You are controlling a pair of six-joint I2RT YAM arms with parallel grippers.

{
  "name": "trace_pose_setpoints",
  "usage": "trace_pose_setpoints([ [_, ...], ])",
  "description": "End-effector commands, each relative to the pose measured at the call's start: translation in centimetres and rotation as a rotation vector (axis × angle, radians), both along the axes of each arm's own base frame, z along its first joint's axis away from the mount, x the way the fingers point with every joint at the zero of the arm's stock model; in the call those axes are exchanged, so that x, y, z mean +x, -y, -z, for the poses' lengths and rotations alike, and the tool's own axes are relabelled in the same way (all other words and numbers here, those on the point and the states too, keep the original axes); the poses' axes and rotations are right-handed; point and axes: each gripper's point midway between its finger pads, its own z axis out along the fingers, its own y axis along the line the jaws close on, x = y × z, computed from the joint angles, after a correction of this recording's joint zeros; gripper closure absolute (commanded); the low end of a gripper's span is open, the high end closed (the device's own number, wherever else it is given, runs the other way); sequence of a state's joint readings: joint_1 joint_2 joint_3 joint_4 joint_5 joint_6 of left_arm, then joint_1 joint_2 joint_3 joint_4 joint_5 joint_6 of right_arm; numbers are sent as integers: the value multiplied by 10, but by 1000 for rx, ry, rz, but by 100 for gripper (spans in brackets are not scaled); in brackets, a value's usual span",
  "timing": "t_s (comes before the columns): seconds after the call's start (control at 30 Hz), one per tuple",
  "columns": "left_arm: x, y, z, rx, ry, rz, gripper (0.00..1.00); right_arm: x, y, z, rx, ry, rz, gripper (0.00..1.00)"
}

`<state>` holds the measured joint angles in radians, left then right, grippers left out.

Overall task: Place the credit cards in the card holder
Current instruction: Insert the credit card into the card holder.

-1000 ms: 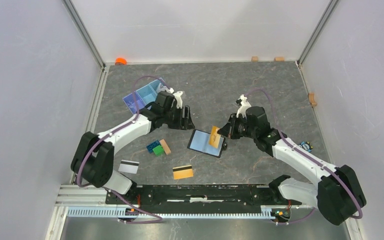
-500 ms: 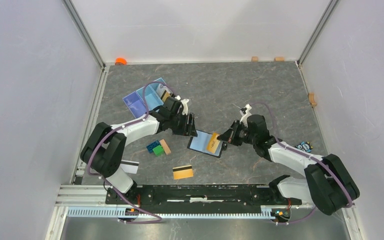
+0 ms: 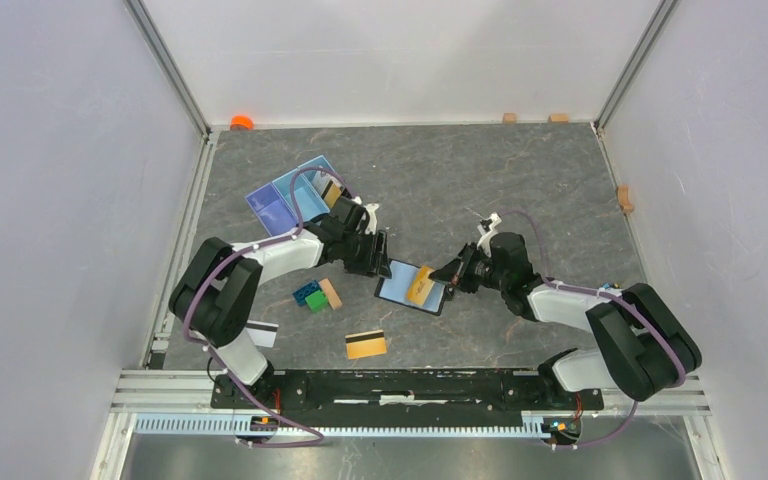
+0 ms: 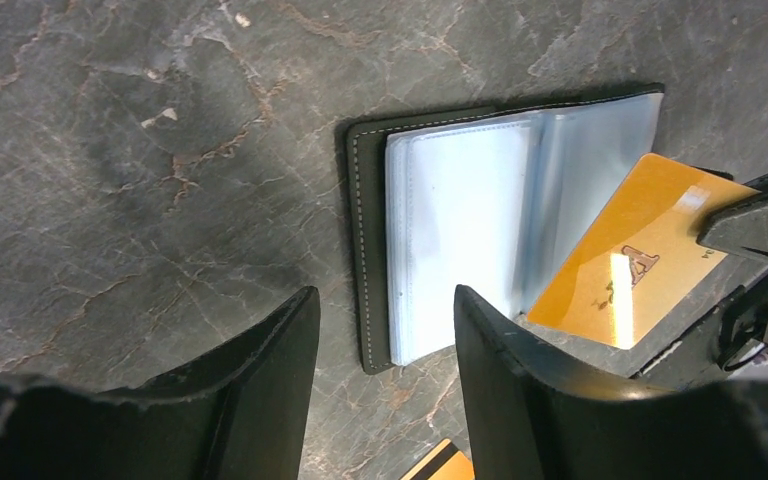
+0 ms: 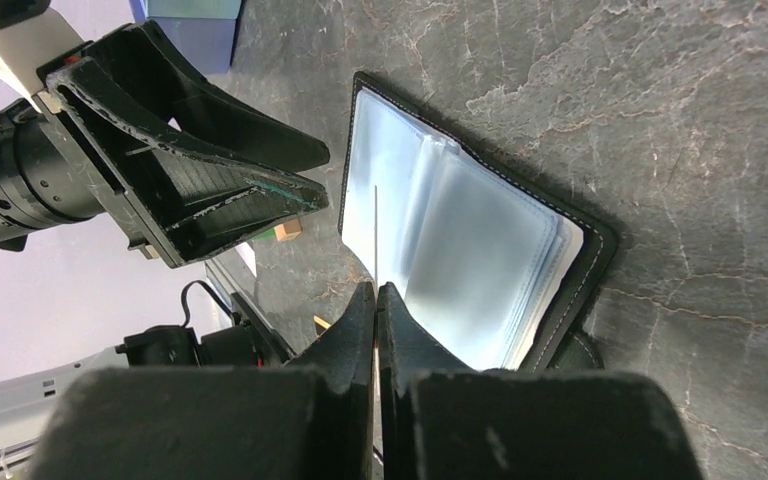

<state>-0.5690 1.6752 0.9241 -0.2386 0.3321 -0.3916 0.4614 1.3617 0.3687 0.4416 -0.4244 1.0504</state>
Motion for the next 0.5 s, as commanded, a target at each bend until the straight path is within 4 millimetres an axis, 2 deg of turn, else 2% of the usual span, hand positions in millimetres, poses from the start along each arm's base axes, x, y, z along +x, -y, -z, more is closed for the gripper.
trace_pose_setpoints([
  [0.0,2,-1,4,24,-15,-31,42,9,-1,-3,20,29,25,100],
  [0.47,0,0,6,22,-27,-25,47,11,6,9,-34,27,46,100],
])
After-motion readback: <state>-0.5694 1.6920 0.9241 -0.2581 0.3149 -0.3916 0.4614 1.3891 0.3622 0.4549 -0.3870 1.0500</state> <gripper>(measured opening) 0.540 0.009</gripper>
